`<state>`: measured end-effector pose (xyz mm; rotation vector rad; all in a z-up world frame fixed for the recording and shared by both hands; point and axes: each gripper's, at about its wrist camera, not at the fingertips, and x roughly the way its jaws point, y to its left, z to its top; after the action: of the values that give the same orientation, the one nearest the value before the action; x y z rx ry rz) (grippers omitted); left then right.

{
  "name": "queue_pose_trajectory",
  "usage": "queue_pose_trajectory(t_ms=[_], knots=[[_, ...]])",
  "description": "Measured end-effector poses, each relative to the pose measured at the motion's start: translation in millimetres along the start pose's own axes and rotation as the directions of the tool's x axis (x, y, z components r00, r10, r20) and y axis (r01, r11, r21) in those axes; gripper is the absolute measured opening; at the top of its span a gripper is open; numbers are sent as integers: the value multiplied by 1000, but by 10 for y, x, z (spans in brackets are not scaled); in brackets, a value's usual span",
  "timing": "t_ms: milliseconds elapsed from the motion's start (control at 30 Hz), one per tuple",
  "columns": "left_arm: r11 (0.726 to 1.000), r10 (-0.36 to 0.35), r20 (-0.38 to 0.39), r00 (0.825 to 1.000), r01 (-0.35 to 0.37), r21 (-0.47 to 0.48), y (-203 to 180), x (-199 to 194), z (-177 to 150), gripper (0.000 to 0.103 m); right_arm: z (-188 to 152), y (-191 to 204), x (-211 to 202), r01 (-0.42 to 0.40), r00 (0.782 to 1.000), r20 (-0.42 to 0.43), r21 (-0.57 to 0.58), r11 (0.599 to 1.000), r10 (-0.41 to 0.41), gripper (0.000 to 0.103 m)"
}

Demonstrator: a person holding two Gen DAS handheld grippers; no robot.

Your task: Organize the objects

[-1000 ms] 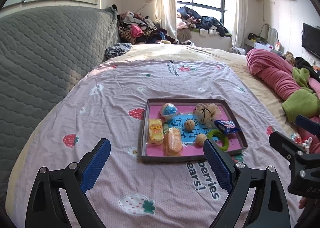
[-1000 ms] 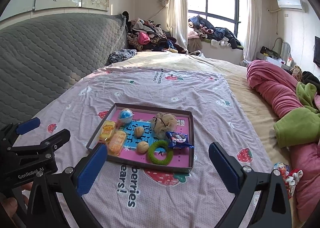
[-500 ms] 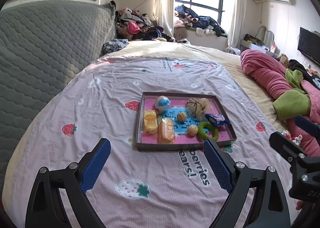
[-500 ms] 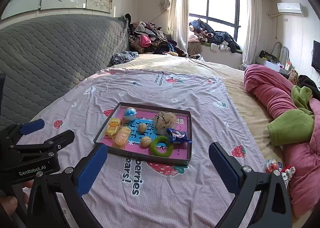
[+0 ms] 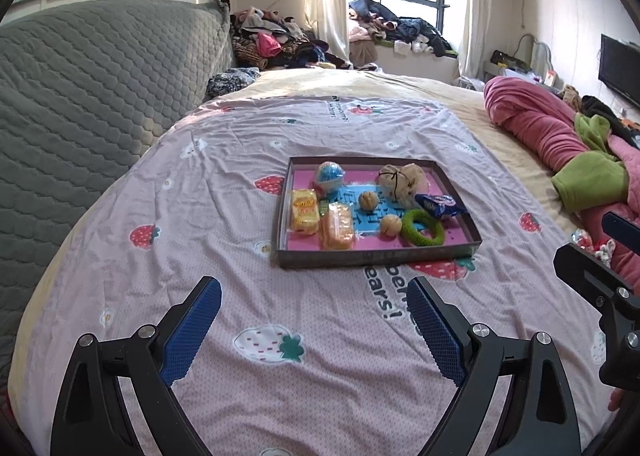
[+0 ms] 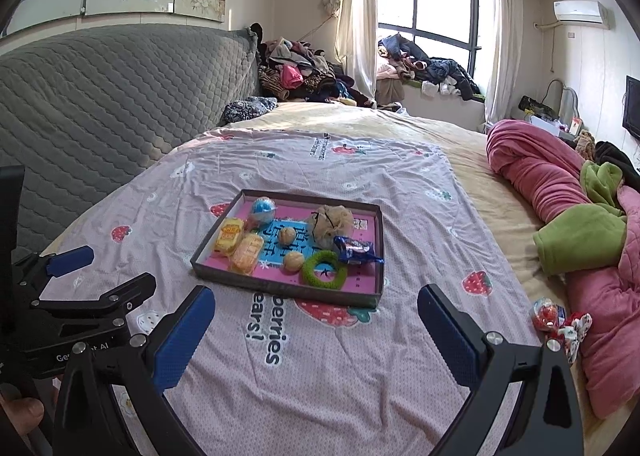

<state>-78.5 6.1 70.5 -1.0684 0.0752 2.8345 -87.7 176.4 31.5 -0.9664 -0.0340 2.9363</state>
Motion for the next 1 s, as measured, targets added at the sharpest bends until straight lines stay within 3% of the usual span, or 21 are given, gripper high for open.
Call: queue_pose_trajectory(t_ms=[433,1000], knots=[[999,-34,0,999,34,8,-60,-26,-204,94,-262,18,52,-6,1000,-23,9,1000,6,102],[1000,-18,-1,1000,18,16,-90,88,-420,94,-490,-17,94,0,999,-44,7,1000,0,102]])
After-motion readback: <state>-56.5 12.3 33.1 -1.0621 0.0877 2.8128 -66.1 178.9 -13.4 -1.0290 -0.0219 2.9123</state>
